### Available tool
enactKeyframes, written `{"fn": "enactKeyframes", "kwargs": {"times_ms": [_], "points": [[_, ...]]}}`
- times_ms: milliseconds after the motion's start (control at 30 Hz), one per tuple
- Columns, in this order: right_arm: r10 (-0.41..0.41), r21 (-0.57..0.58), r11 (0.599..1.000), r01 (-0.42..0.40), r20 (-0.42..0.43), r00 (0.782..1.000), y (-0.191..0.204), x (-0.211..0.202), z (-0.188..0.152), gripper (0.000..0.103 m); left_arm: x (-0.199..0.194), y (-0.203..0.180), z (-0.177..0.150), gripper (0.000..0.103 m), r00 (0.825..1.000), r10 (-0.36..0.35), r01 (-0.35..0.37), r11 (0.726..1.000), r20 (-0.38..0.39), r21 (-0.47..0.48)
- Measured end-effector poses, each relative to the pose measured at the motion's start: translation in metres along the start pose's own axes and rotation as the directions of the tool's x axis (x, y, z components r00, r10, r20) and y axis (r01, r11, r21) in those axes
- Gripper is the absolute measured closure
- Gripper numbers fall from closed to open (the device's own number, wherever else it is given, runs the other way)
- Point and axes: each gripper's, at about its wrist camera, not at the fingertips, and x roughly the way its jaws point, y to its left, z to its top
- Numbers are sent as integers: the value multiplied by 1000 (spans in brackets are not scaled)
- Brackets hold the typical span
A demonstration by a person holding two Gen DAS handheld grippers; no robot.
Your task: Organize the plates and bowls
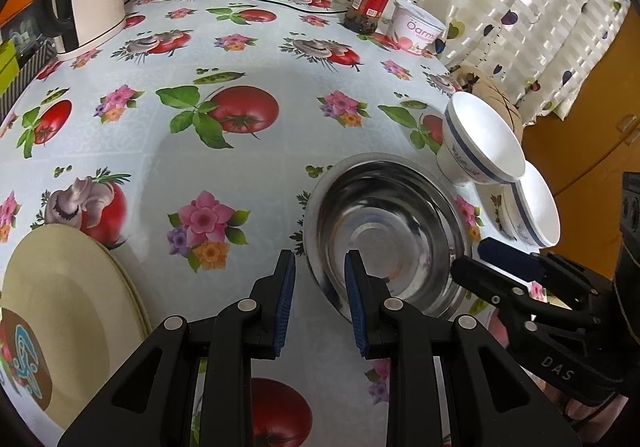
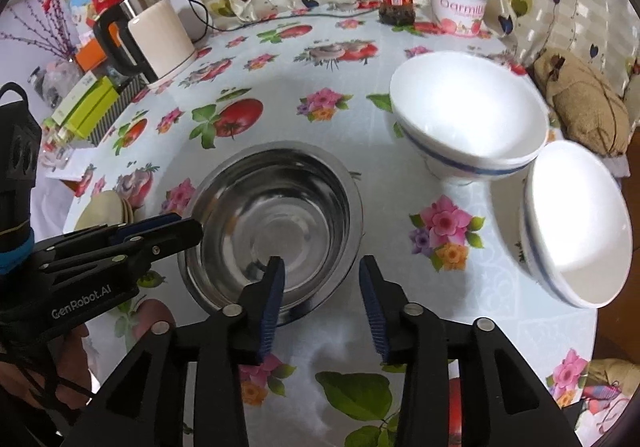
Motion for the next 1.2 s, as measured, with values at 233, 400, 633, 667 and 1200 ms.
{"fn": "enactKeyframes", "kwargs": {"times_ms": [233, 400, 633, 667, 1200], "points": [[-20, -10, 1000, 21, 38, 999, -1, -12, -1, 61, -9, 0, 1, 77, 1000, 21, -21, 1000, 17, 0], [-31, -22, 999, 33, 69, 997, 1, -22, -1, 61, -18, -5, 3, 77, 999, 23, -23, 1000, 41, 4], [-38, -37, 998, 42, 104, 994, 2, -35, 0, 61, -28, -18, 6, 77, 998, 9, -11, 1000, 63, 29], [-40, -36, 998, 44, 108, 993, 2, -36, 0, 61, -29, -19, 6, 77, 998, 7, -9, 999, 65, 31], [-49, -28, 998, 53, 134, 990, -2, -49, 5, 61, -35, -33, 16, 77, 996, -38, 33, 998, 87, 55]]}}
